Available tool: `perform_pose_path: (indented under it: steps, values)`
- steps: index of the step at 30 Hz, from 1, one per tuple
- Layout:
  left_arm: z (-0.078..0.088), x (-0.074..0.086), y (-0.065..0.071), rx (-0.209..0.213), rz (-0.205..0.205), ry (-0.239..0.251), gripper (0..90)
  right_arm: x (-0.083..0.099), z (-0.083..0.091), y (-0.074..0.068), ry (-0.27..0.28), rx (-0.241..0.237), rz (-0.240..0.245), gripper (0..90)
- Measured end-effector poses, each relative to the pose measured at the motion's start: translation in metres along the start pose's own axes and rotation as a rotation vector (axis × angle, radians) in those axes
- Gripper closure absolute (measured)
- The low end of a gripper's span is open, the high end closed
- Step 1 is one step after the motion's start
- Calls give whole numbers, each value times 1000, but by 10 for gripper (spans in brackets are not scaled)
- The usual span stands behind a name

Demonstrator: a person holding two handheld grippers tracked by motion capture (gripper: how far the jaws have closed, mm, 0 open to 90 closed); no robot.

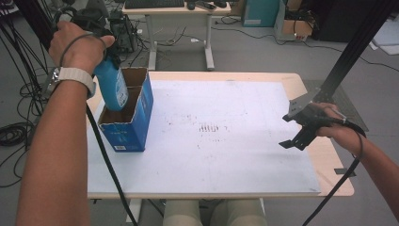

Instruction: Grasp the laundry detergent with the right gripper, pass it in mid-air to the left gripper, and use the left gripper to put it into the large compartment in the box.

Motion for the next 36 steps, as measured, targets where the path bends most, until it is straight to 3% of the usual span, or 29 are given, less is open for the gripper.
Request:
perform_pose_path:
  steps: [5, 9, 10, 11, 19, 22, 28, 29, 31, 36]
  values:
    - [-10, 2, -2, -2, 2, 0, 376, 1, -1, 1, -12, 4, 14, 31]
    - [-16, 3, -3, 7, 8, -4, 376, 0, -1, 0, -8, -2, -8, 31]
    - [-17, 3, -3, 8, 5, -4, 376, 1, -1, 2, -16, 2, 16, 31]
    - [-18, 3, -3, 11, 7, -1, 376, 0, -2, 0, -7, -1, -8, 31]
    - [-32, 5, -4, 14, 9, -5, 376, -1, -3, 0, -13, -6, -14, 31]
    - [-39, 5, -4, 14, 8, -8, 376, 1, -3, 2, -20, -2, 8, 31]
    - [-51, 7, -3, 2, 7, 0, 377, 1, -4, 0, -16, -4, -20, 31]
    - [-54, 8, -3, -2, 2, -5, 376, 2, -3, 2, -27, 0, 11, 31]
    - [-58, 8, -3, -4, 3, -4, 377, 1, -4, 0, -21, -5, -23, 31]
    - [-68, 11, -2, -7, 5, -6, 377, 2, -4, 0, -21, -5, -23, 31]
Point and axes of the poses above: each handheld gripper's, and its own axes: z roughly backward along the jaws, x roughly out of its underside, y roughly to its right, the point moved 5 cm from there along -z, roughly forward along the jaws, and after that the axes turned 2 degrees about -y, right-handed, at the moved point
